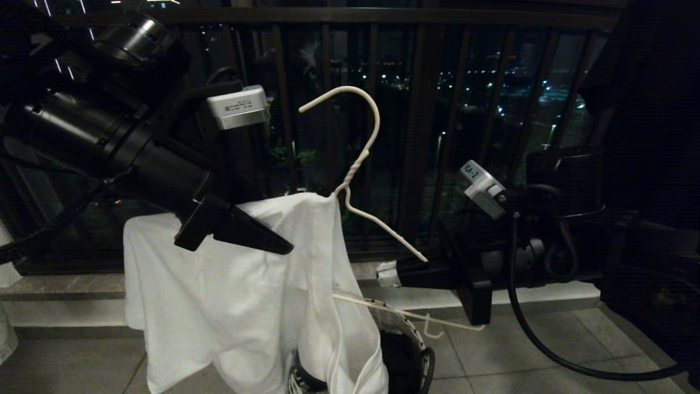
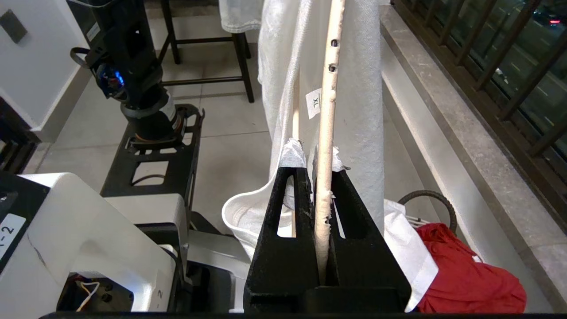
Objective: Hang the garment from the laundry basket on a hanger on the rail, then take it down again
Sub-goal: Hang the clothes on the clothes rack
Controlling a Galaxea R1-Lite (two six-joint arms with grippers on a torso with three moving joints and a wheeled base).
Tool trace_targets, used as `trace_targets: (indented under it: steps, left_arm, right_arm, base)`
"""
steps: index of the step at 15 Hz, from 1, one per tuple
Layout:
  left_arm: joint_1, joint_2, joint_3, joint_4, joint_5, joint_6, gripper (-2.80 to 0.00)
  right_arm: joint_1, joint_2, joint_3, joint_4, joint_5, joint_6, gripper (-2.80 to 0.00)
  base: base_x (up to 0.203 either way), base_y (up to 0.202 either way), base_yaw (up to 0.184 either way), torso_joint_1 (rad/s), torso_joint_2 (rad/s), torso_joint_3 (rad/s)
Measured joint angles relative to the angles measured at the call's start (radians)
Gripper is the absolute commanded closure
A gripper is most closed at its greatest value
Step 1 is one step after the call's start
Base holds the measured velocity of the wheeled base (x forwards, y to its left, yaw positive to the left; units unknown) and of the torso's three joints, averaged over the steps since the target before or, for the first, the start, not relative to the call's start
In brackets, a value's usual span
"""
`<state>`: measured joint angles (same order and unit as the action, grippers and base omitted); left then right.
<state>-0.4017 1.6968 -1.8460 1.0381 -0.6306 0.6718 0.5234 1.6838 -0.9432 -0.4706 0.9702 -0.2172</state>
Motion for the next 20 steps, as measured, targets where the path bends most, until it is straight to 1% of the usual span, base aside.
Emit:
trace_targets:
  steps: [14, 15, 20]
  left_arm:
    - [-0.014, -0.009, -0.001, 0.0, 0.006, -0.001, 0.0]
    - [-0.014, -0.009, -0.001, 0.0, 0.006, -0.001, 0.0]
    - [-0.013, -0.008, -0.001, -0.004, 0.007, -0.001, 0.0]
  right_arm:
    - [-0.018, -0.009, -0.006, -0.003, -0.013, -0.001, 0.0]
    - [-0.018, -0.009, -0.006, -0.003, -0.015, -0.001, -2.8]
    - [-0.017, -0.008, -0.011, -0.006, -0.018, -0.001, -2.8]
  base:
    - [0.0, 0.0, 0.0, 0.0, 0.0, 0.0]
    - [0.0, 0.0, 0.0, 0.0, 0.0, 0.0]
    - [0.0, 0.0, 0.0, 0.0, 0.0, 0.0]
